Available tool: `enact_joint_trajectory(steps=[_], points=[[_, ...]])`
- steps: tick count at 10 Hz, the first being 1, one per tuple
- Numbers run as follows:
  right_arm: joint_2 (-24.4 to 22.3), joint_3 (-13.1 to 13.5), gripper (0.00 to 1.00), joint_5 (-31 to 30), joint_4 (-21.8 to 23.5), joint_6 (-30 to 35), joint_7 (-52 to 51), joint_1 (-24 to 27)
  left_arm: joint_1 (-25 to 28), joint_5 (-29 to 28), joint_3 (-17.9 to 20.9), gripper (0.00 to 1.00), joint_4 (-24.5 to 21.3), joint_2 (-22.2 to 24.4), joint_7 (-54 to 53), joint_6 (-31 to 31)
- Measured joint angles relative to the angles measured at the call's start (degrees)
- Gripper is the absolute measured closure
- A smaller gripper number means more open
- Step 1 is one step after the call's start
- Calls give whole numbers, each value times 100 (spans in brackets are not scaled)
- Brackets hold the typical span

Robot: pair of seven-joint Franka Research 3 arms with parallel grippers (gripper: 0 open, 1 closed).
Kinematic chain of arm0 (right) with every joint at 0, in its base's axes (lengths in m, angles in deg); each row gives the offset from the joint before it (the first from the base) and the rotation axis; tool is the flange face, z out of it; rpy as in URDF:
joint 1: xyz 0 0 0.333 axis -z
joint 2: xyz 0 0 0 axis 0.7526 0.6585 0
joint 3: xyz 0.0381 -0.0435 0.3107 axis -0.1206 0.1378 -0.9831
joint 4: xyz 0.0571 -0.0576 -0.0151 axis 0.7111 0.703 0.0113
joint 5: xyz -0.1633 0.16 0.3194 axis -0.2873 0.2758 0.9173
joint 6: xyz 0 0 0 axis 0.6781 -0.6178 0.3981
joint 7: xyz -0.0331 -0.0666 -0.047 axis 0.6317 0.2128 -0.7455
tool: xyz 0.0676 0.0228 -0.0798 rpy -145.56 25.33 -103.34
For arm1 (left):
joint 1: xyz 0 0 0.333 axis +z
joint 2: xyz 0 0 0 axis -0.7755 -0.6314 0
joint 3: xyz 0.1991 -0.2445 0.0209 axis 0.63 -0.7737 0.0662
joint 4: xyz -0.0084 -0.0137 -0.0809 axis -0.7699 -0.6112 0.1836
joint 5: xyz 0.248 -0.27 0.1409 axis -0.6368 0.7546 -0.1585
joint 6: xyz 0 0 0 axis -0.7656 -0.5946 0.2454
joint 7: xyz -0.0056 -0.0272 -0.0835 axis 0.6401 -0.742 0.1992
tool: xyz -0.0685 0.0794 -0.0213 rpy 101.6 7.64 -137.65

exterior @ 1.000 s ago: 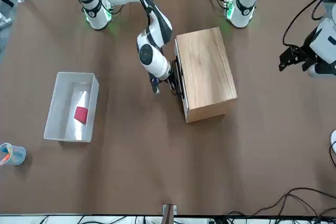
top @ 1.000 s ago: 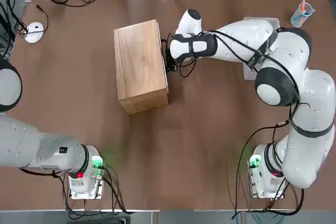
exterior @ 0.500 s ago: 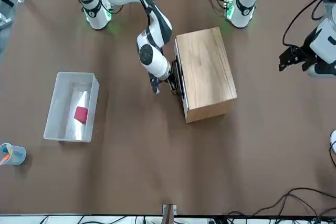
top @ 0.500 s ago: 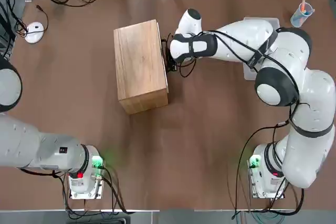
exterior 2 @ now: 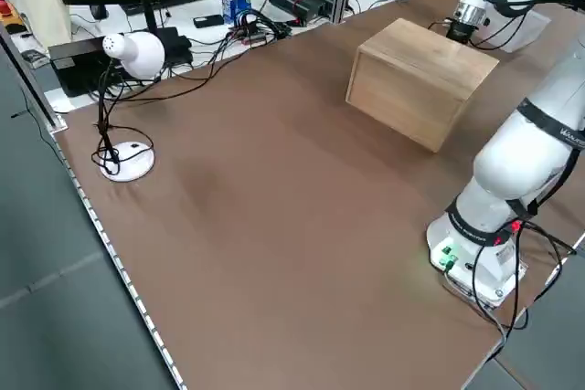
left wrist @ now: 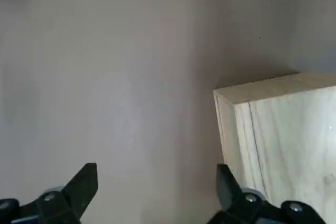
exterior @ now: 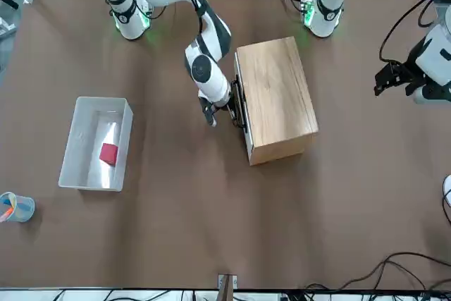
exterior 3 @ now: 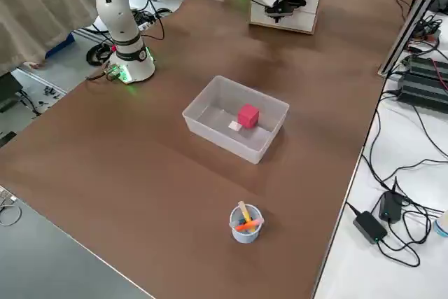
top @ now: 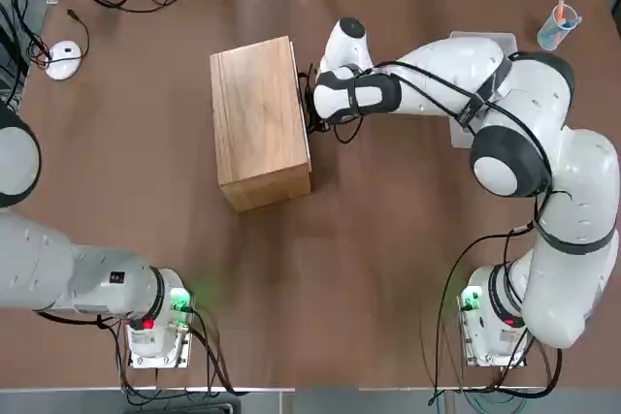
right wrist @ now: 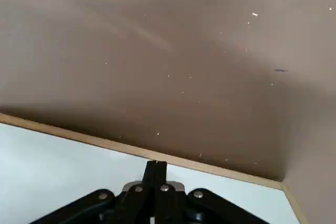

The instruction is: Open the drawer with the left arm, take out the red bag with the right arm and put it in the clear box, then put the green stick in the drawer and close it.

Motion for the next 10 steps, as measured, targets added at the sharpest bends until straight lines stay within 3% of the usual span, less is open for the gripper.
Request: enact_joint_trajectory(steps=[7, 10], points=[[41, 41, 96, -142, -116, 145, -32, -5, 0, 0, -3, 0, -1, -2, 0, 0], [54, 51, 96, -142, -517, 910, -161, 400, -1, 0, -8, 0, -6, -19, 0, 0]])
